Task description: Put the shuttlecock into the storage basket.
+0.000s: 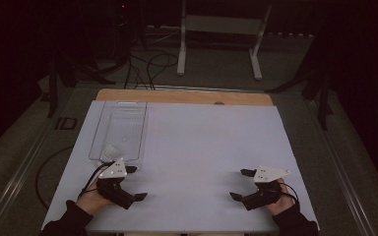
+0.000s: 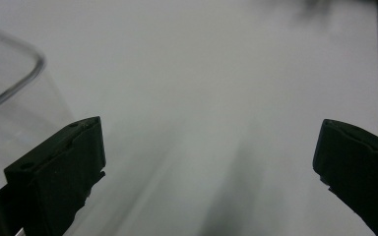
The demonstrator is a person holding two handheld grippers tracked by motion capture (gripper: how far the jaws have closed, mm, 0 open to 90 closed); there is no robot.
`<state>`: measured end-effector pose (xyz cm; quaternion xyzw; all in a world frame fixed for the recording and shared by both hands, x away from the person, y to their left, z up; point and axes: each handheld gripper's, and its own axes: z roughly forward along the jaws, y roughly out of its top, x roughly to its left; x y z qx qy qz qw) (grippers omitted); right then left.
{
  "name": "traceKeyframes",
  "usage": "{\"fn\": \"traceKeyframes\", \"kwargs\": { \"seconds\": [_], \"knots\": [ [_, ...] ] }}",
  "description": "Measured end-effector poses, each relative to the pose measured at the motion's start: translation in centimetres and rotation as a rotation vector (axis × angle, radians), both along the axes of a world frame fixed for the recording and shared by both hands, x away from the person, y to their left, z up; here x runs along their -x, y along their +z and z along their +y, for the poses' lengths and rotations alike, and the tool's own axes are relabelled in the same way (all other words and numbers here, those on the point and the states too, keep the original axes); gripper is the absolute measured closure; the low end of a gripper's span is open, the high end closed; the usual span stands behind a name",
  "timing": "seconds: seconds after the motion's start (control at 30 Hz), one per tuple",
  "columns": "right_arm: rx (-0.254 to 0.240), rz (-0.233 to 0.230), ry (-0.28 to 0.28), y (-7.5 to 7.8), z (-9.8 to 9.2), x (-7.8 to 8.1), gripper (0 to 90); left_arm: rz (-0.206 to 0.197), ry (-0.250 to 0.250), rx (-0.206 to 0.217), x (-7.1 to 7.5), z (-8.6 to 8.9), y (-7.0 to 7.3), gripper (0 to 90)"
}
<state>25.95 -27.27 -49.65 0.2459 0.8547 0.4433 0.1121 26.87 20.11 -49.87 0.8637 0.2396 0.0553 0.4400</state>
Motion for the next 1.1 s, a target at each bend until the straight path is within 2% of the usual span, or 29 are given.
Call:
{"fn": "traceKeyframes", "kwargs": {
  "seconds": [0.1, 0.3, 0.63, 0.9, 1.1],
  "knots": [
    [-0.002, 0.001, -0.001, 0.0, -0.1, 0.0, 8.9, 0.007, 0.023, -0.011, 0.3, 0.7, -0.4, 0.0],
    [-0.004, -0.007, -0.004, 0.0, -0.2, 0.0, 8.9, 0.016, 0.073, 0.009, 0.7, 1.8, -0.9, 0.0],
    [-0.004, -0.021, -0.011, 0.1, -0.3, 0.0, 8.9, 0.002, 0.111, -0.001, 1.2, 2.2, -1.2, 0.0],
    [-0.001, -0.016, -0.007, -0.1, -0.2, -0.1, 8.9, 0.004, 0.155, 0.018, 1.1, 2.5, -1.3, 0.4],
    [0.004, -0.016, -0.004, -0.2, -0.1, -0.1, 8.9, -0.005, 0.157, 0.016, 1.1, 2.5, -1.3, 0.4]
  ]
}}
